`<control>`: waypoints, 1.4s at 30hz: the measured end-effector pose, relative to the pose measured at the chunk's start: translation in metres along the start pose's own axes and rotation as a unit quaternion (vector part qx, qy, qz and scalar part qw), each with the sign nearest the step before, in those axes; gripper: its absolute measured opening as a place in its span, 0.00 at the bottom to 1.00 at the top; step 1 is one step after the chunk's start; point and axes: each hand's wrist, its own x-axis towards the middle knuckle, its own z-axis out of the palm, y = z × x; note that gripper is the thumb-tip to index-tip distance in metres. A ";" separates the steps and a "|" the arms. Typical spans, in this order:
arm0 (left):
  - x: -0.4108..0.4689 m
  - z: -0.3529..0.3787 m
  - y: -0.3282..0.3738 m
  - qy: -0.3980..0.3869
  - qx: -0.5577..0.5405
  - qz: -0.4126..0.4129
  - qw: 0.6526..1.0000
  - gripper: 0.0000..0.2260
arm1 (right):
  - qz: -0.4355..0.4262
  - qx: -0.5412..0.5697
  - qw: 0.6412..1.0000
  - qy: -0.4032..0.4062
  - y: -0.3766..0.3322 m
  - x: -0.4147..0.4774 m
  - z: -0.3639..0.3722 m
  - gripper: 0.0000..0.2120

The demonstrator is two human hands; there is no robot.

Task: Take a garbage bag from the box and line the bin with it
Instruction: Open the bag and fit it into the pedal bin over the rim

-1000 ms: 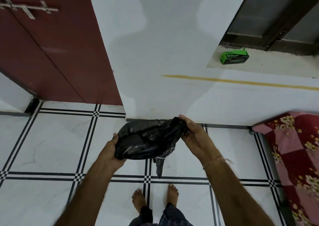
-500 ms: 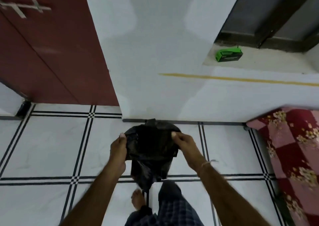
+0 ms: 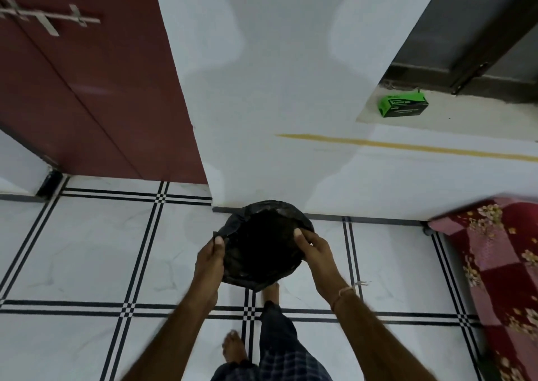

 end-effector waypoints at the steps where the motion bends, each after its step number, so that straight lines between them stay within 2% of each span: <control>1: 0.008 0.004 -0.006 0.005 -0.006 -0.018 1.000 0.18 | 0.007 0.010 1.000 0.008 0.005 0.009 -0.001 0.23; 4: 0.025 0.019 -0.023 0.006 -0.013 -0.063 0.998 0.18 | 0.019 0.025 0.999 0.040 0.022 0.024 -0.007 0.19; 11: 0.111 0.087 -0.104 -0.018 -0.018 -0.152 0.988 0.19 | 0.039 0.019 0.997 0.061 0.106 0.090 -0.024 0.22; 16: 0.199 0.141 -0.175 -0.009 -0.091 -0.225 0.970 0.18 | 0.054 0.022 0.996 0.066 0.190 0.167 -0.033 0.20; 19: 0.254 0.166 -0.223 0.002 -0.142 -0.292 0.946 0.25 | 0.080 0.003 0.996 0.041 0.244 0.218 -0.026 0.23; 22: 0.297 0.193 -0.261 0.007 -0.183 -0.321 0.929 0.18 | 0.078 0.011 0.996 0.035 0.294 0.263 -0.014 0.24; 23: 0.306 0.199 -0.263 0.004 -0.186 -0.323 0.928 0.17 | 0.071 0.027 0.996 0.041 0.298 0.274 -0.012 0.23; 25: 0.322 0.206 -0.288 -0.002 -0.175 -0.307 0.936 0.21 | 0.089 0.048 0.994 0.040 0.318 0.291 -0.007 0.22; 27: 0.334 0.206 -0.301 0.039 -0.182 -0.277 0.943 0.24 | 0.108 0.065 0.992 0.019 0.328 0.302 -0.006 0.25; 31: 0.373 0.198 -0.301 0.065 -0.296 -0.188 0.934 0.25 | 0.097 0.189 0.977 0.031 0.336 0.322 -0.002 0.31; 33: 0.387 0.191 -0.298 0.090 -0.338 -0.187 0.918 0.24 | 0.115 0.175 0.978 0.024 0.340 0.325 0.007 0.33; 34: 0.389 0.187 -0.300 0.090 -0.332 -0.196 0.918 0.24 | 0.129 0.151 0.980 0.016 0.346 0.325 0.012 0.31; 36: 0.379 0.182 -0.312 0.078 -0.242 -0.209 0.944 0.24 | 0.160 0.132 0.978 0.022 0.355 0.320 0.014 0.30; 39: 0.355 0.168 -0.340 0.033 -0.141 -0.237 0.961 0.26 | 0.177 0.176 0.967 0.045 0.355 0.307 0.003 0.38; 42: 0.351 0.156 -0.355 0.004 -0.102 -0.292 0.951 0.21 | 0.158 0.230 0.958 0.062 0.345 0.297 -0.009 0.37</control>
